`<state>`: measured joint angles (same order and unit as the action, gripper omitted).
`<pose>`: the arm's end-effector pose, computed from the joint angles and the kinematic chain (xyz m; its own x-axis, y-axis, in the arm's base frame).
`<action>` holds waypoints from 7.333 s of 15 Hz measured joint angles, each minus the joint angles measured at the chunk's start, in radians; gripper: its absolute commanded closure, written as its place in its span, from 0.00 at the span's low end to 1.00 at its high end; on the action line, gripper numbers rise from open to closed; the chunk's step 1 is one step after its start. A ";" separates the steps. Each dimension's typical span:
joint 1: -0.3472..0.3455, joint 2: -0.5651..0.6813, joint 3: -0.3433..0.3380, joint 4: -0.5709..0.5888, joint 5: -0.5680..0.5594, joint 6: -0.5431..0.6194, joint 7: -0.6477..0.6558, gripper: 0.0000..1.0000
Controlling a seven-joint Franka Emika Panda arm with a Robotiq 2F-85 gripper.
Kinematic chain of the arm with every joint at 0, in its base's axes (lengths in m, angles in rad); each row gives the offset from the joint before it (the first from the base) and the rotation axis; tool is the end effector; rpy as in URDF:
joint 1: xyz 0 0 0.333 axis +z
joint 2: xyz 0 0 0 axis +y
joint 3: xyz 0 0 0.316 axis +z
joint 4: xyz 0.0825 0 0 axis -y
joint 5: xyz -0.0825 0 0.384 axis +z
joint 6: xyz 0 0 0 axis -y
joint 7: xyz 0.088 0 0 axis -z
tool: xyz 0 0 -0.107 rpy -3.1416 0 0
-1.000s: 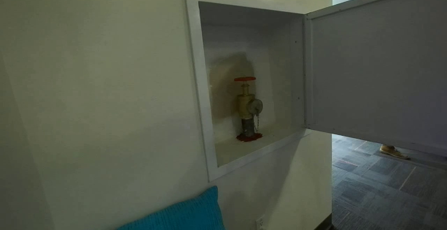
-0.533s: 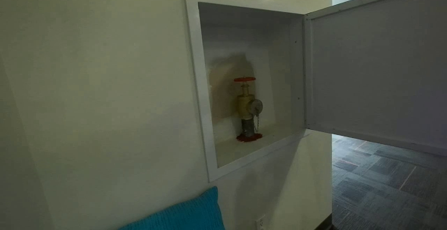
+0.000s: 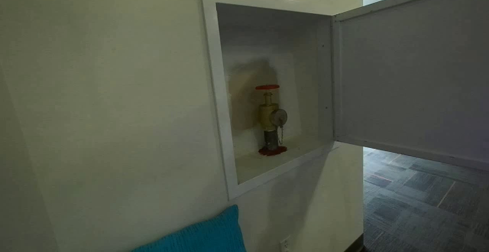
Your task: Close the fire department valve door
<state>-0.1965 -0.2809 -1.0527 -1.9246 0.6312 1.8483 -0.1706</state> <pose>0.1639 -0.5018 0.5754 0.2846 -0.9531 0.1031 -0.6097 -0.2629 -0.7477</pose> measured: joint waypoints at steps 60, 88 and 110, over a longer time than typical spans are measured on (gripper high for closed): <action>-0.358 0.206 0.772 -0.179 0.050 -0.382 -0.629 0.99; 0.105 0.187 0.965 -0.207 0.325 0.210 -1.054 1.00; 0.233 0.329 1.081 -0.111 0.609 0.827 -1.535 1.00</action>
<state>0.0361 0.0478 0.0285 -2.0357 1.2401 2.6756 -1.7053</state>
